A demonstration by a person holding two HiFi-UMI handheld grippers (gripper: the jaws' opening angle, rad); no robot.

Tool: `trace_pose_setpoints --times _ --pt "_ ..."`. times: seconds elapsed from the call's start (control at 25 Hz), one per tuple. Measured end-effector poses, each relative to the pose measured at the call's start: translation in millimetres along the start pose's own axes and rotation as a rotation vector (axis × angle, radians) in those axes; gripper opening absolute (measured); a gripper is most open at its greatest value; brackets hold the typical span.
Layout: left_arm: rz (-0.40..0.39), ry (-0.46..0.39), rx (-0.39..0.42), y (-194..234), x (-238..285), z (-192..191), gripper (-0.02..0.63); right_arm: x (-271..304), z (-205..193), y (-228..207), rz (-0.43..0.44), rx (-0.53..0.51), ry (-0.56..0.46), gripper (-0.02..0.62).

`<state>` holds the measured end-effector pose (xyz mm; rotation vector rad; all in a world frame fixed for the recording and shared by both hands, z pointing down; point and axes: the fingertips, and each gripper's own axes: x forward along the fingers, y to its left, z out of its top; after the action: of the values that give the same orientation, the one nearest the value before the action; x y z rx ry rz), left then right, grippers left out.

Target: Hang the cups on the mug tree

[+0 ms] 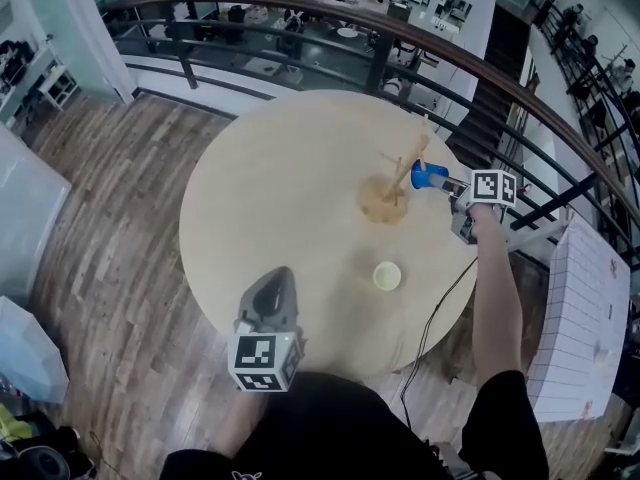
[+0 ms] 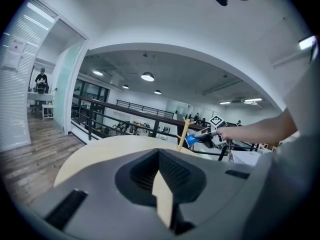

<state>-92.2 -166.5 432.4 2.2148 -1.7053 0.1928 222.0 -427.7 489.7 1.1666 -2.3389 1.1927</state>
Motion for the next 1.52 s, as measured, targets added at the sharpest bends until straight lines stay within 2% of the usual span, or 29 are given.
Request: trace_pose_setpoints --times 0.2,0.48,0.64,0.8,0.96,1.08,1.24,1.36,1.52 --pt "-0.020 0.001 0.001 -4 10 0 0.000 3 1 -13 -0.078 -0.051 -0.007 0.253" --pt "-0.047 0.011 0.004 -7 14 -1 0.000 -11 16 -19 -0.179 -0.135 -0.163 0.300" --pt "-0.067 0.013 0.003 -9 15 -1 0.000 -38 27 -1 -0.283 -0.322 -0.285 0.299" --pt "-0.093 0.015 0.003 -17 19 -3 0.000 -78 22 59 -0.350 -0.601 -0.430 0.291" --pt "-0.132 0.012 0.008 -28 23 -1 0.000 -122 -11 136 -0.321 -0.722 -0.625 0.253" --pt "-0.161 0.010 0.016 -38 25 0 0.000 -146 -53 182 -0.304 -0.769 -0.702 0.167" --pt "-0.193 0.016 0.028 -49 26 -3 0.000 -164 -110 207 -0.381 -0.751 -0.743 0.063" --pt "-0.195 0.003 0.021 -52 24 -2 0.000 -177 -146 222 -0.439 -0.733 -0.754 0.031" --pt "-0.210 0.003 0.026 -56 26 -2 0.000 -166 -189 218 -0.425 -0.655 -0.678 0.029"
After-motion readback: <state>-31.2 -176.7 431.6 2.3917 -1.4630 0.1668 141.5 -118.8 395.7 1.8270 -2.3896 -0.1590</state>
